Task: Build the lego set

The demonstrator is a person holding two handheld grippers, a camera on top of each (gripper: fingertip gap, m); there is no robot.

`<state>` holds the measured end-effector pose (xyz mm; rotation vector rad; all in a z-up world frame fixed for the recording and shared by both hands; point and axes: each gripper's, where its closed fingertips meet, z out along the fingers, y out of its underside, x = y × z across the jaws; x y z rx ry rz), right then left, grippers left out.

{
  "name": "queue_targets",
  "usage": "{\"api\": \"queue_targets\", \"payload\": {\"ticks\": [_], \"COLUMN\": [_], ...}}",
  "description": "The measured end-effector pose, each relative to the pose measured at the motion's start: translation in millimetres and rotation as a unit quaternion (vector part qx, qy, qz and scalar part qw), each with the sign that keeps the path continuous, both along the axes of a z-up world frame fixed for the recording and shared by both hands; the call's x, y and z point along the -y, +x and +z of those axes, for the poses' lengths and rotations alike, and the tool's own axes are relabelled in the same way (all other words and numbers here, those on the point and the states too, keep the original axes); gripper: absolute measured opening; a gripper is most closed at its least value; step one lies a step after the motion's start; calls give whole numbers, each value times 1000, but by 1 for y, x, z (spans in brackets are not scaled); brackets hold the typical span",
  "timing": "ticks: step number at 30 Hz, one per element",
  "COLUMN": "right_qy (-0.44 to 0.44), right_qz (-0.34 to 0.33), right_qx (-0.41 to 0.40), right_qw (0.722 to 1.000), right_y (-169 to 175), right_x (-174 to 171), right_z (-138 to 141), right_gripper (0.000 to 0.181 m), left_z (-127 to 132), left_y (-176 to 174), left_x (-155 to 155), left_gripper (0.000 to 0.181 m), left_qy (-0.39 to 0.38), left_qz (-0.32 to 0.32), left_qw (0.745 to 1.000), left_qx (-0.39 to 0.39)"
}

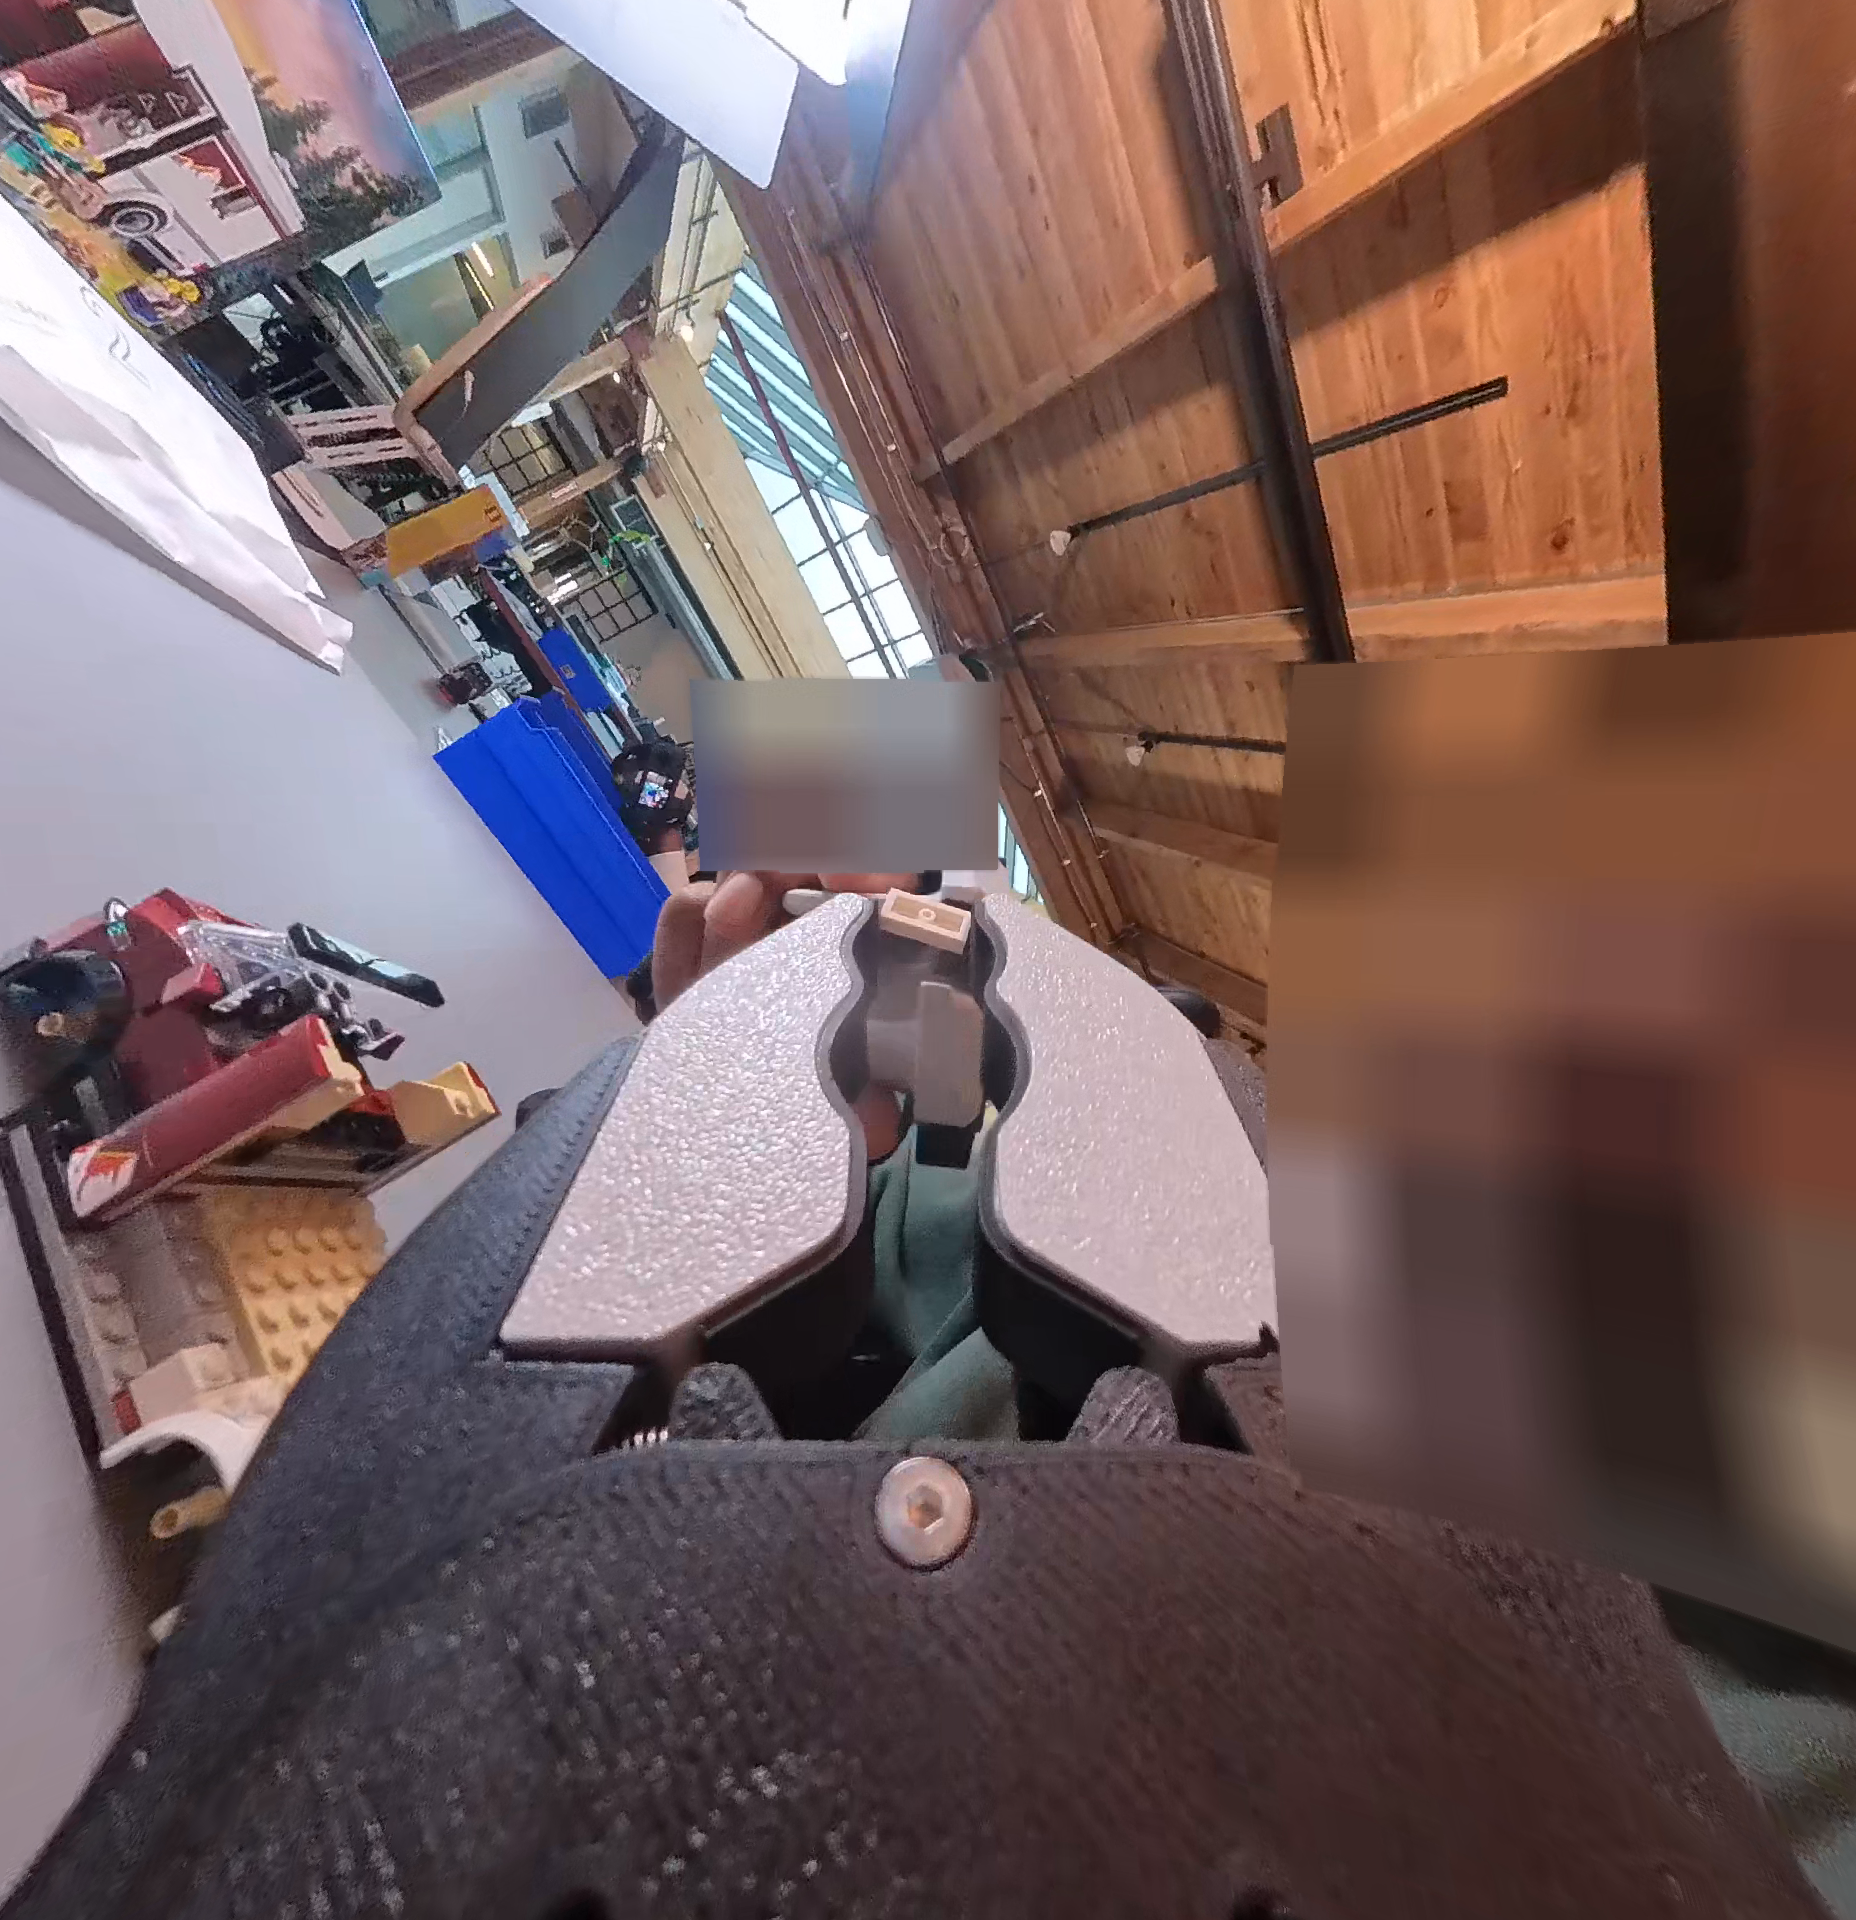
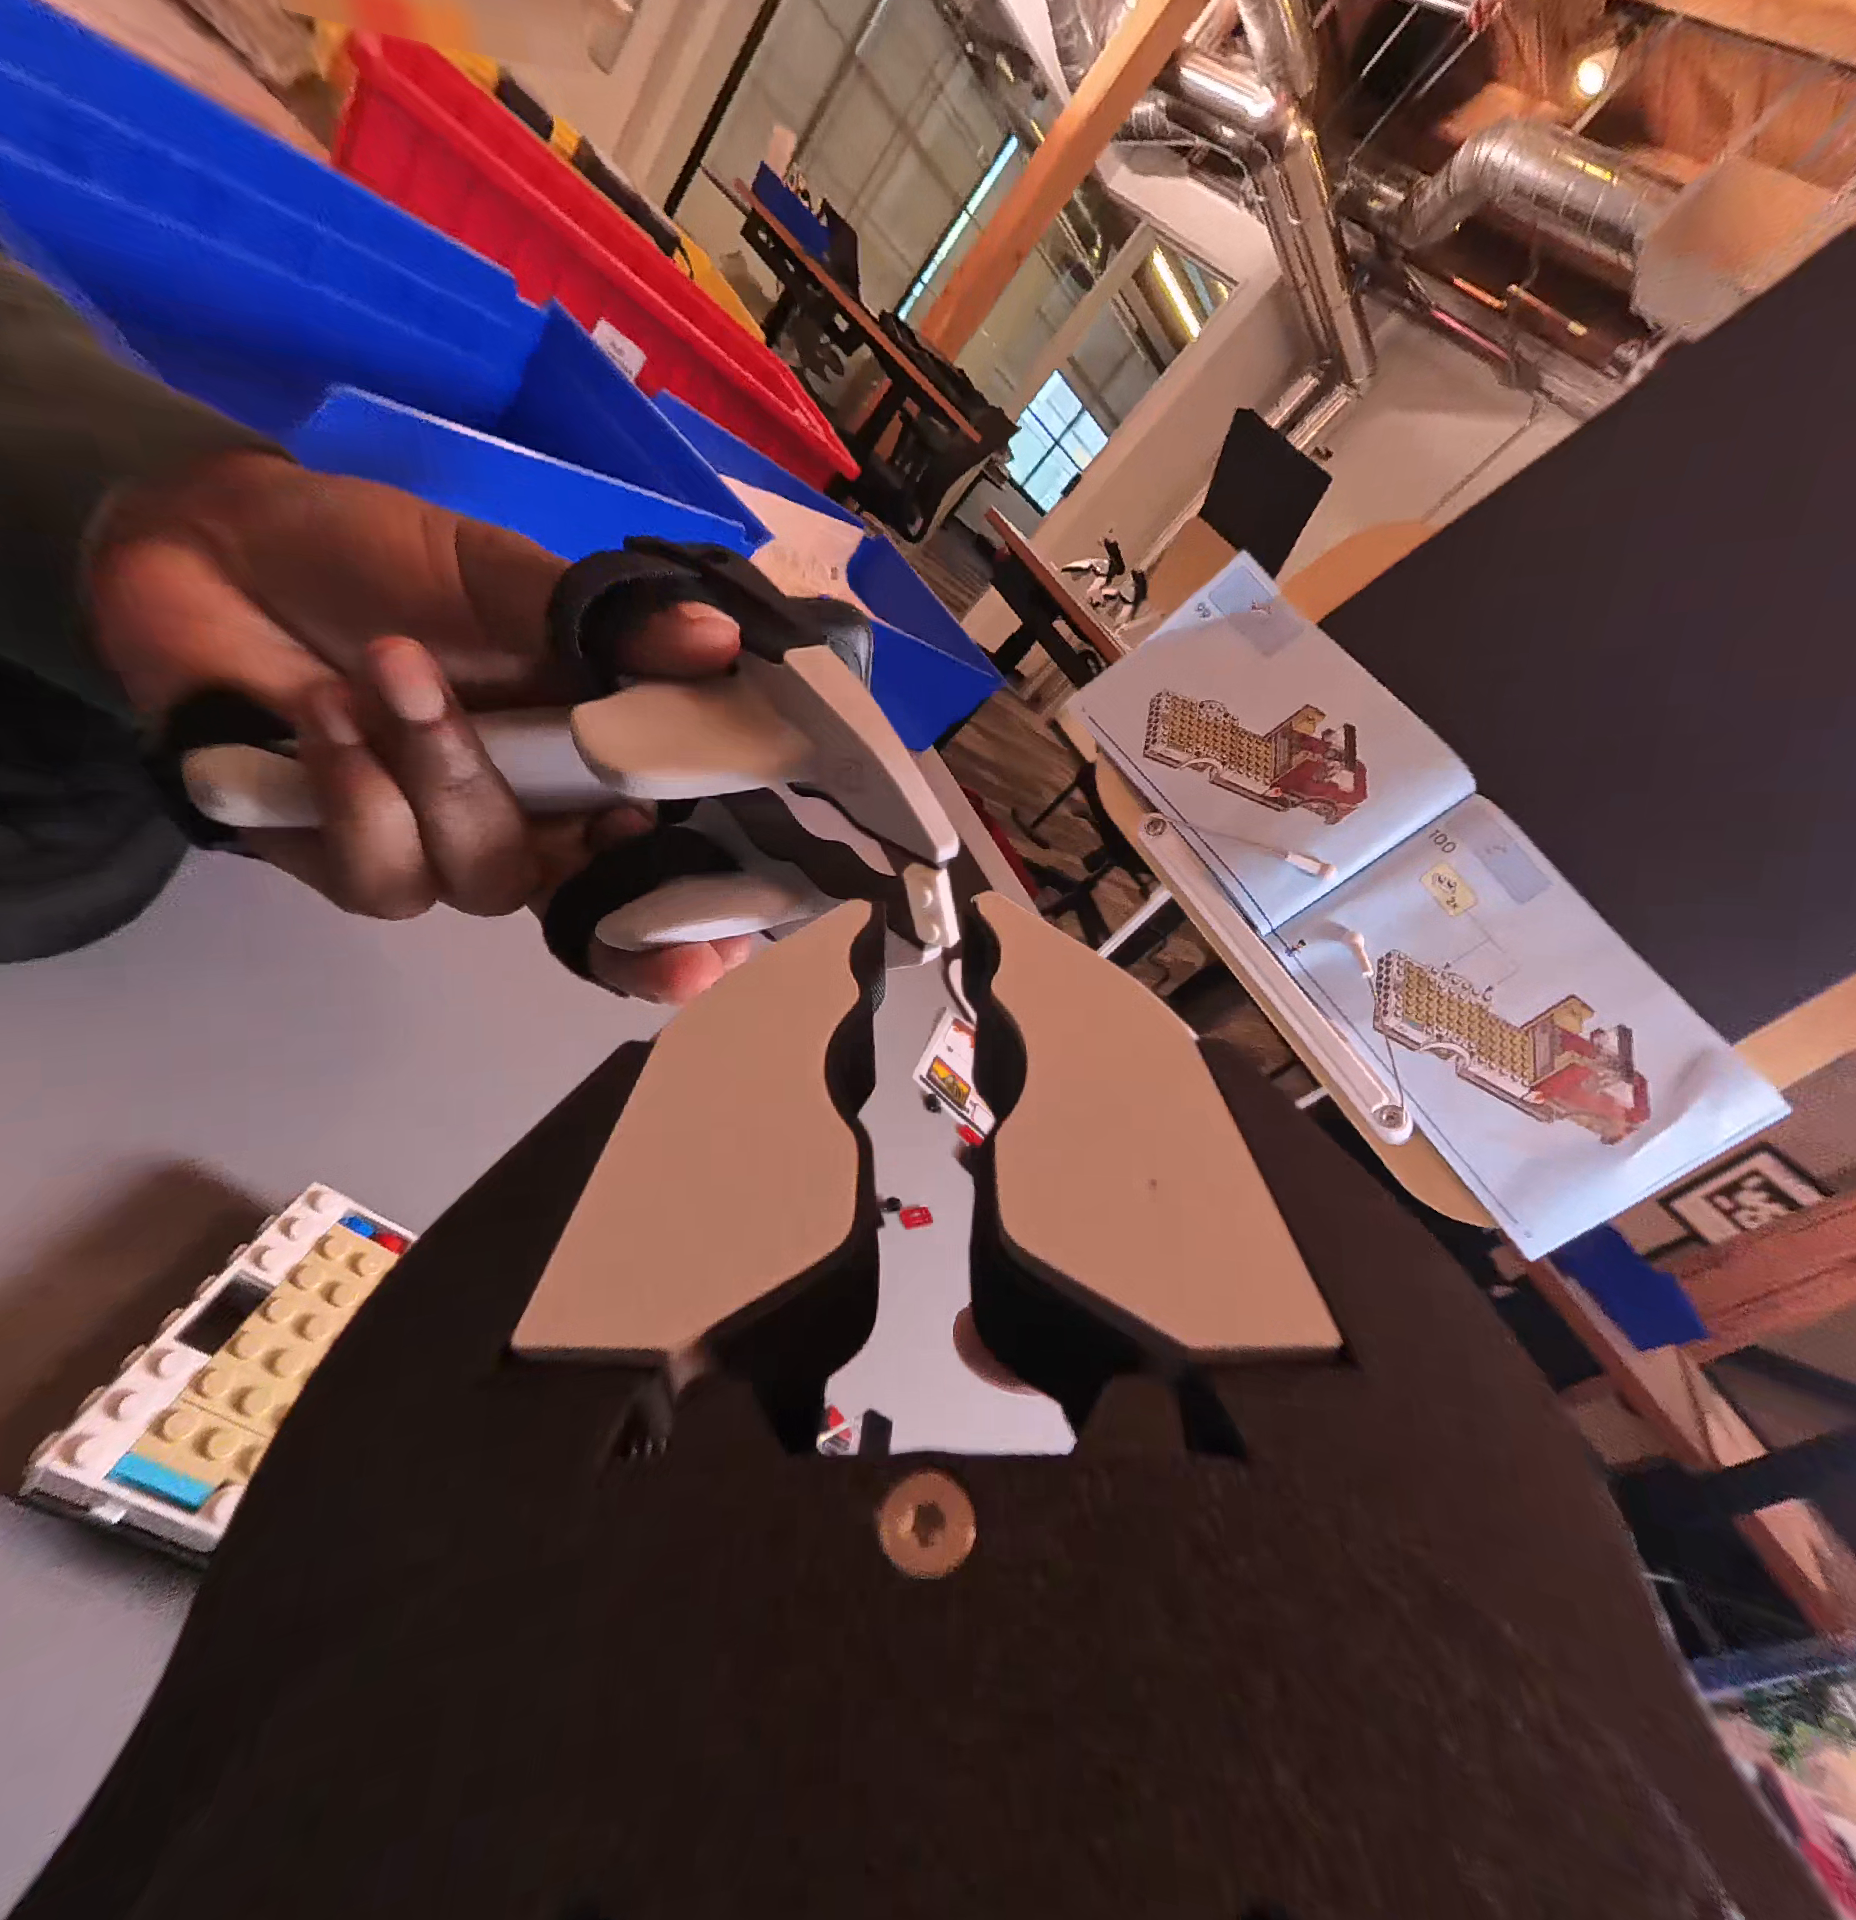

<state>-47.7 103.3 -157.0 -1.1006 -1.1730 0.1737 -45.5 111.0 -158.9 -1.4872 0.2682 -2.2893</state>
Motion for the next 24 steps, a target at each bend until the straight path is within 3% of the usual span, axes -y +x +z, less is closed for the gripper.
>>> {"api": "queue_targets", "payload": {"ticks": [1, 11, 16, 20, 22, 24], "right_qy": [10, 48, -79, -199, -218, -210], "right_qz": [-5, -38, -13, 3, 0, -10], "right_qx": [6, 19, 36, 89, 123, 161], "right_qw": [1000, 998, 996, 976, 968, 964], "right_y": [-3, -14, -15, -15, -16, -16], "right_x": [1, 2, -2, -6, -8, -9], "right_z": [-3, -5, -24, -52, -65, -76], "right_gripper": [14, 8, 8, 8, 8, 8], "left_z": [-1, -4, -25, -50, -62, -64], "left_y": [-1, -3, -13, -15, -14, -11], "left_x": [2, 13, 2, 3, 2, 7], "left_gripper": [17, 17, 21, 20, 21, 20], "left_qy": [-3, -8, 69, 181, 213, 206], "left_qz": [2, 11, 61, 75, 85, 65], "left_qw": [1000, 1000, 991, 952, 932, 935], "left_qx": [1, -8, -100, -233, -281, -281]}}
